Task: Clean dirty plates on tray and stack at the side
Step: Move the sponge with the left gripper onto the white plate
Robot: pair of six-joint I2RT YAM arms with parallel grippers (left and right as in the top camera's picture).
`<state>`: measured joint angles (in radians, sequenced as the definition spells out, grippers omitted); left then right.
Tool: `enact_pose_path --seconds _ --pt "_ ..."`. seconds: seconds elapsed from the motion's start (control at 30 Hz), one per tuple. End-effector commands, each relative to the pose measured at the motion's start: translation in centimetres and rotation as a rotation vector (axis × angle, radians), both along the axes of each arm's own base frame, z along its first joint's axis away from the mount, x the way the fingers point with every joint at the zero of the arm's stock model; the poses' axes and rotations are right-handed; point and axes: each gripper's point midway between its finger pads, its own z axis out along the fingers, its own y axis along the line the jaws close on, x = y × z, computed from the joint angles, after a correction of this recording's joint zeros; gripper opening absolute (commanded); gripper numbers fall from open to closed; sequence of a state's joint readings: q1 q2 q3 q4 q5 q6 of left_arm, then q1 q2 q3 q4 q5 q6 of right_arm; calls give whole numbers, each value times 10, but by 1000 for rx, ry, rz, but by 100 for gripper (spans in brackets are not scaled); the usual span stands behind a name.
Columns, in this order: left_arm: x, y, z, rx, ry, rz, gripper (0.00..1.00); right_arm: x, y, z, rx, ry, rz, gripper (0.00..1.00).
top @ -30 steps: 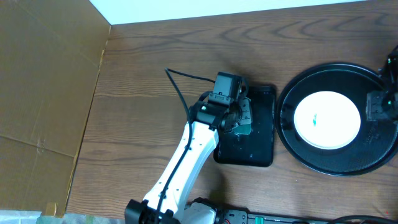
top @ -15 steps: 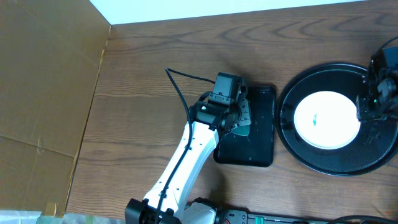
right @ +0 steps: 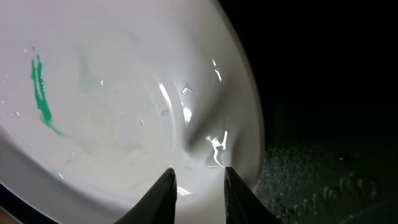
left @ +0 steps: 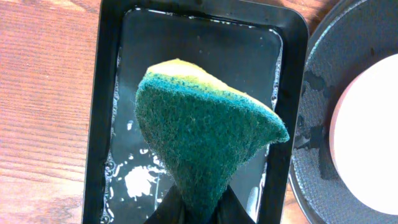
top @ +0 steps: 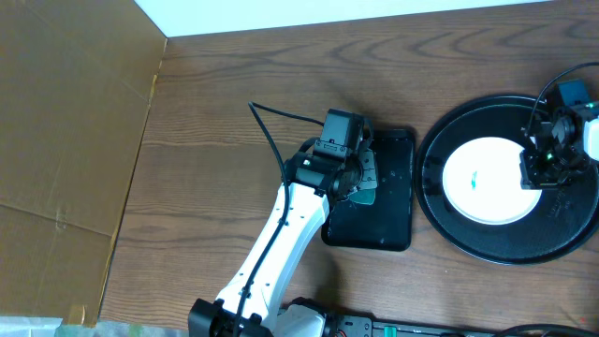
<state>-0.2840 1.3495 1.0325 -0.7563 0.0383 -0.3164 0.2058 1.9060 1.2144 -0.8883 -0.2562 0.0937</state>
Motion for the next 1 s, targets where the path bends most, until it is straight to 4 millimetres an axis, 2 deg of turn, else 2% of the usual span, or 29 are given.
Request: enact_pose_path --seconds 0.0,0.23,0.47,0.57,0.67,0.77,0.87,0.97 --pt "4 1 4 16 -17 -4 7 -1 4 -1 14 4 21 23" --pt "11 -41 15 -120 -71 -103 7 -4 13 -1 16 -7 70 24" --pt "30 -91 39 -200 -230 -193 7 -5 17 -1 13 -8 85 24" --pt "37 -112 41 -268 -249 -176 7 -5 17 -1 13 -7 85 24" --pt "40 -144 30 -359 -221 -220 7 -5 17 -1 13 -7 85 24" --pt "39 -178 8 -442 -159 -267 7 -7 15 -2 0 0 78 24" --pt "37 -197 -18 -486 -88 -274 7 -6 5 -4 -57 8 29 24" --pt "36 -207 -43 -500 -31 -281 7 -6 4 -4 -68 6 25 26"
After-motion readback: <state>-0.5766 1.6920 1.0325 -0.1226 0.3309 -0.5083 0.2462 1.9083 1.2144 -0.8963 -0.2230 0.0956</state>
